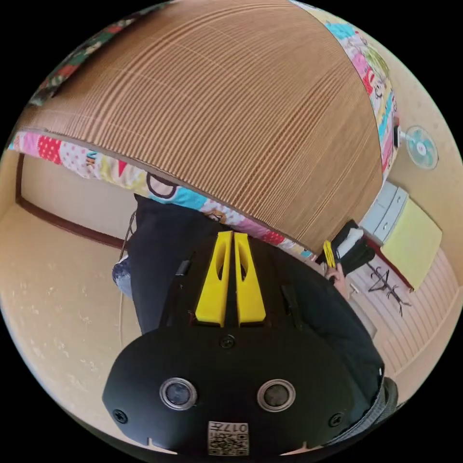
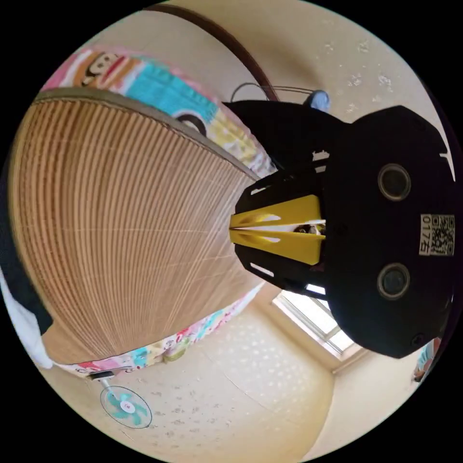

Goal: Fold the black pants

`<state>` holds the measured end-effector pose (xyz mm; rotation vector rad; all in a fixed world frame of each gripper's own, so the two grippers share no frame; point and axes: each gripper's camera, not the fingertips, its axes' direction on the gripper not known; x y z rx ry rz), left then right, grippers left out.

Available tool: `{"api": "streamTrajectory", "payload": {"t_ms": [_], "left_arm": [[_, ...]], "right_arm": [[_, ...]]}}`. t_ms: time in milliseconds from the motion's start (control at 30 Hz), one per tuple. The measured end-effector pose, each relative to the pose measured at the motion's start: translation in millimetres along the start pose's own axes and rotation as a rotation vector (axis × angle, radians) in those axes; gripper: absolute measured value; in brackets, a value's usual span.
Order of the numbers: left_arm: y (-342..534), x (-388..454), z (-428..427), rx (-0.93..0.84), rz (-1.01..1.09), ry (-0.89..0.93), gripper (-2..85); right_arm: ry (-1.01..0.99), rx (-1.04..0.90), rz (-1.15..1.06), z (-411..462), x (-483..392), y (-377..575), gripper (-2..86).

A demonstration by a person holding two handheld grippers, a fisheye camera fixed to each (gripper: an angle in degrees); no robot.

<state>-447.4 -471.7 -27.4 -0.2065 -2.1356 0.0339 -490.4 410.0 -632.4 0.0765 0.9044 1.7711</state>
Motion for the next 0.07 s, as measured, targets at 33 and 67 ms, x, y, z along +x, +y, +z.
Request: {"api": "streamTrajectory", "payload": {"t_ms": [33, 67], "left_arm": [[-3, 4, -3, -0.018, 0.032, 0.003, -0.4], [-4, 12, -20, 0.015, 0.082, -0.005, -0.6]], "right_arm": [[-0.118, -0.225, 0.032, 41, 1, -9, 0.6], [-0.172, -0.33, 0.028, 60, -1, -10, 0.6]]}}
